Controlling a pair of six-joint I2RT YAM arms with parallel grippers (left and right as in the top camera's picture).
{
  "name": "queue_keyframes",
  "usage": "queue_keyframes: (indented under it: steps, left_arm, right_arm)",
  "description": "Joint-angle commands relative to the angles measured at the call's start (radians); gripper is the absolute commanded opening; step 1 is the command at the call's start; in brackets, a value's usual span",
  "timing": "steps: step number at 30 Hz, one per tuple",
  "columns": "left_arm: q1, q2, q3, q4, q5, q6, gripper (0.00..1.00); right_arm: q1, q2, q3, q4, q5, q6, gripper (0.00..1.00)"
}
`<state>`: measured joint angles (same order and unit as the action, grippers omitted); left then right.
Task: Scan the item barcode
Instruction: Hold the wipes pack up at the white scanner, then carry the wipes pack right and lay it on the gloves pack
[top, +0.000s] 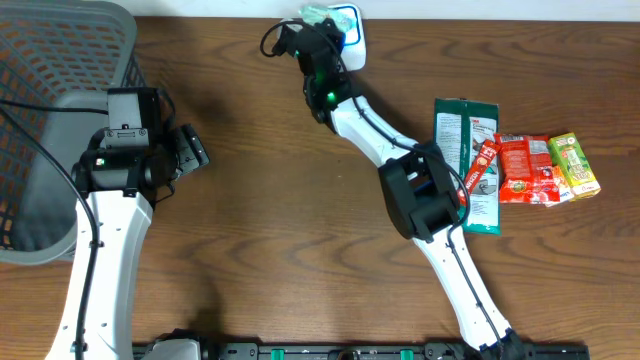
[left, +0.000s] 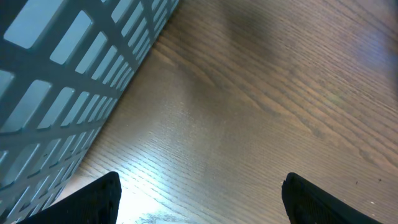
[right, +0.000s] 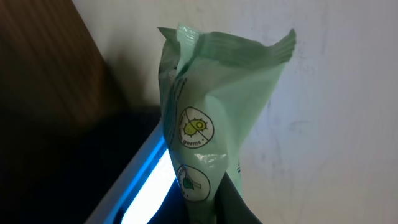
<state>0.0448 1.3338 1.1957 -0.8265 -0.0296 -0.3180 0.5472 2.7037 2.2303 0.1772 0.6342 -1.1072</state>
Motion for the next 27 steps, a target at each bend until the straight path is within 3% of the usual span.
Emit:
queue_keyframes:
  steps: [1,13,17,20,27]
  left_arm:
    - [0.003,-0.006,0.019,0.000,-0.009,-0.002,0.84]
    - [0.003,-0.006,0.019,0.000,-0.009,-0.002,0.84]
    - [0.003,-0.006,0.019,0.000,-0.009,-0.002,0.84]
    - [0.003,-0.006,0.019,0.000,-0.009,-0.002,0.84]
    - [0.003,-0.006,0.019,0.000,-0.009,-0.002,0.84]
  right_arm:
    - [0.012,0.015,0.010,-0.013,0.022,0.060,0.01]
    - [0.010,-0.040,0.010,0.115,0.076,0.064,0.01]
    - [0.009,-0.115,0.010,0.088,0.099,0.134,0.01]
    - [0.008,-0.195,0.010,-0.029,0.110,0.225,0.01]
    - [-0.013,-0.437,0.010,-0.494,0.066,0.550,0.01]
